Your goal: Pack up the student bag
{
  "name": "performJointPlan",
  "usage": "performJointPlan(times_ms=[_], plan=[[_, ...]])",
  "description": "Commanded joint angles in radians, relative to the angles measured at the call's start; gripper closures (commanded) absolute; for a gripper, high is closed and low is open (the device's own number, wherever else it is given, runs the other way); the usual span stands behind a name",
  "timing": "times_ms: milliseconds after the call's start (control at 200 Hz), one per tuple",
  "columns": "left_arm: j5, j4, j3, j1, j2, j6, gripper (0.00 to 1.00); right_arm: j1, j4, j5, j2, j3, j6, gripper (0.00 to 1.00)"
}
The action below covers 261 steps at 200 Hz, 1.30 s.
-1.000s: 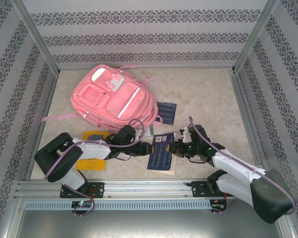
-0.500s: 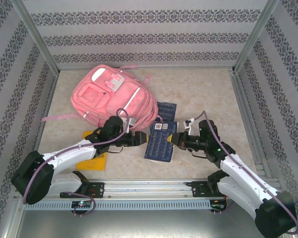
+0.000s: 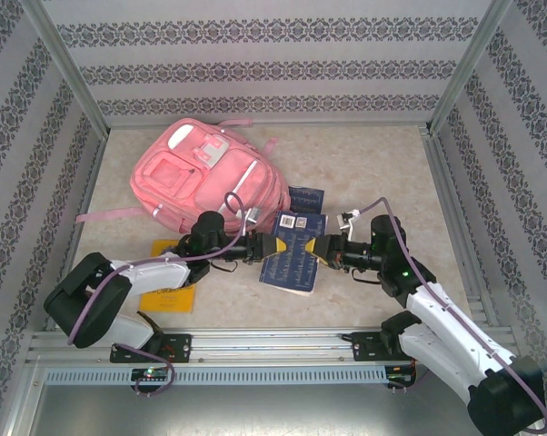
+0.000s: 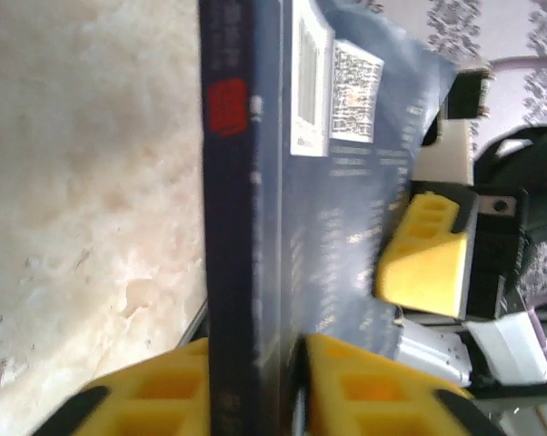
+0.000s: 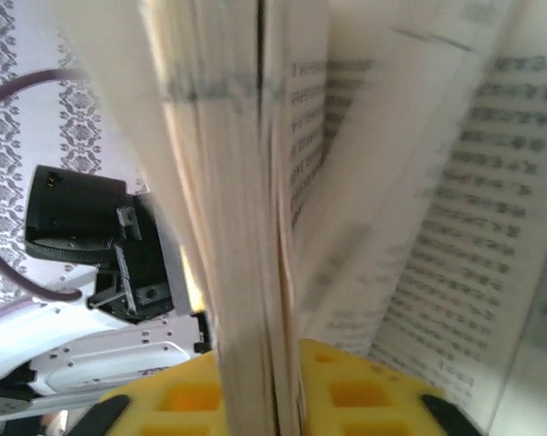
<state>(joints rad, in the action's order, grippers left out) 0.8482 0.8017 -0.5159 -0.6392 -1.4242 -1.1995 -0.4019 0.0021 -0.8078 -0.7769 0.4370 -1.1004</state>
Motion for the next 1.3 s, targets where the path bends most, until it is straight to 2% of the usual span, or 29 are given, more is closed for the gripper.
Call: performJointPlan(times_ms=[0,85,165,235,295,335,385,455,495,550,779,854,994,1124,1214,1299], plan=[[0.049,0.225,0.006,0.02,0.001,-0.094,0.98,0.003,-0.031,0.008,0.005,0.051,0.048,0.6],[0.043,0.213,0.018,0.055,0.038,-0.096,1.0,0.005,-0.196,0.092,0.021,0.1,0.163,0.51],[0.036,0.182,0.026,0.088,0.092,-0.092,1.0,0.01,-0.381,0.226,0.028,0.146,0.275,0.44],[0.031,0.138,0.021,0.104,0.148,-0.079,1.0,0.011,-0.423,0.266,0.025,0.154,0.309,0.38],[0.03,0.079,0.005,0.104,0.194,-0.052,1.0,0.011,-0.373,0.227,0.022,0.14,0.289,0.32],[0.028,0.043,-0.005,0.105,0.224,-0.035,1.0,0.011,-0.3,0.178,0.022,0.119,0.248,0.24],[0.026,0.014,-0.014,0.104,0.251,-0.019,1.0,0.012,-0.139,0.102,0.026,0.08,0.157,0.14],[0.027,-0.034,-0.032,0.104,0.281,0.005,1.0,0.012,0.071,0.016,0.027,0.044,0.035,0.08],[0.028,-0.064,-0.043,0.104,0.291,0.02,1.0,0.011,0.155,-0.007,0.028,0.04,-0.011,0.07],[0.031,-0.091,-0.049,0.105,0.301,0.038,1.0,0.012,0.186,-0.012,0.036,0.052,-0.03,0.07],[0.049,-0.13,-0.067,0.105,0.331,0.061,1.0,0.012,0.032,0.058,0.115,0.091,0.1,0.08],[0.045,-0.128,-0.056,0.103,0.348,0.063,1.0,-0.012,0.103,0.032,0.123,0.071,0.093,0.07],[0.056,0.058,0.007,0.1,0.332,-0.022,1.0,-0.107,0.07,0.053,0.08,0.121,0.166,0.04],[0.072,0.24,0.036,0.099,0.295,-0.12,1.0,-0.129,0.115,0.059,0.022,0.12,0.15,0.05],[0.082,0.306,0.043,0.096,0.281,-0.154,1.0,-0.141,0.161,0.063,-0.001,0.121,0.131,0.09],[0.093,0.317,0.046,0.093,0.278,-0.163,1.0,-0.147,0.208,0.043,-0.022,0.129,0.11,0.18]])
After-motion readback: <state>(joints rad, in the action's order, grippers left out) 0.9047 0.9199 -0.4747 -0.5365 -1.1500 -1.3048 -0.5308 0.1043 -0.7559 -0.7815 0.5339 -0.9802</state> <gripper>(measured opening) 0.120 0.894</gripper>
